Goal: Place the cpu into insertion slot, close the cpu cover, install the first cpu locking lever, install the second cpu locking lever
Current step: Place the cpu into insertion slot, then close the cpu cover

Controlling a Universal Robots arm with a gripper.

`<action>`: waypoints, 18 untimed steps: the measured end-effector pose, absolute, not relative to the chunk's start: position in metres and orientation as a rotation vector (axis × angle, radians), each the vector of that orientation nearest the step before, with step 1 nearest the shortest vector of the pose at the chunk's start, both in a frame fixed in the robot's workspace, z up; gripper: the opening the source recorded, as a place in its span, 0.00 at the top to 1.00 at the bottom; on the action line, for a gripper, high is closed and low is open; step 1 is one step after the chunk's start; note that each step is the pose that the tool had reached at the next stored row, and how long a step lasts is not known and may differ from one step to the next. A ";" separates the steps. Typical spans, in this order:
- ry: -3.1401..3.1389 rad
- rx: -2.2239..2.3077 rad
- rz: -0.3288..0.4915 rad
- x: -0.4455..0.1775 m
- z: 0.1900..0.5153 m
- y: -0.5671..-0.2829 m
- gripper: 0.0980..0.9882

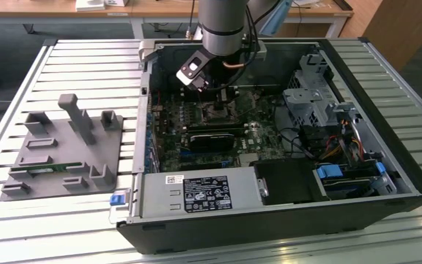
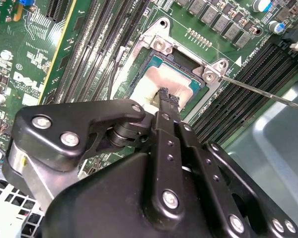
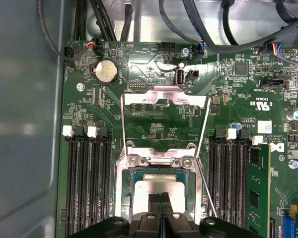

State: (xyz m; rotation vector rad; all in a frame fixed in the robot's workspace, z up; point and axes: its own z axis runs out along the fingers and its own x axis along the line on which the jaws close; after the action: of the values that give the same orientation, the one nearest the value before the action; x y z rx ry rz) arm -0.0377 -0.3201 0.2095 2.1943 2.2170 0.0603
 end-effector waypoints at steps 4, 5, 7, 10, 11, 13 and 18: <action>2.217 2.194 0.060 -0.038 0.210 -0.320 0.99; 2.217 2.195 0.061 -0.038 0.211 -0.320 0.99; 2.217 2.195 0.061 -0.038 0.211 -0.320 0.99; 2.217 2.195 0.060 -0.038 0.212 -0.320 0.99; 2.217 2.195 0.060 -0.038 0.212 -0.320 0.99; 2.217 2.195 0.060 -0.038 0.214 -0.320 0.99; 2.217 2.195 0.060 -0.038 0.219 -0.320 0.99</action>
State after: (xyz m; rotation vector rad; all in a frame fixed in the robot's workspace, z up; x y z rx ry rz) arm -0.0377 -0.3201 0.2191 2.1953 2.2165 0.0604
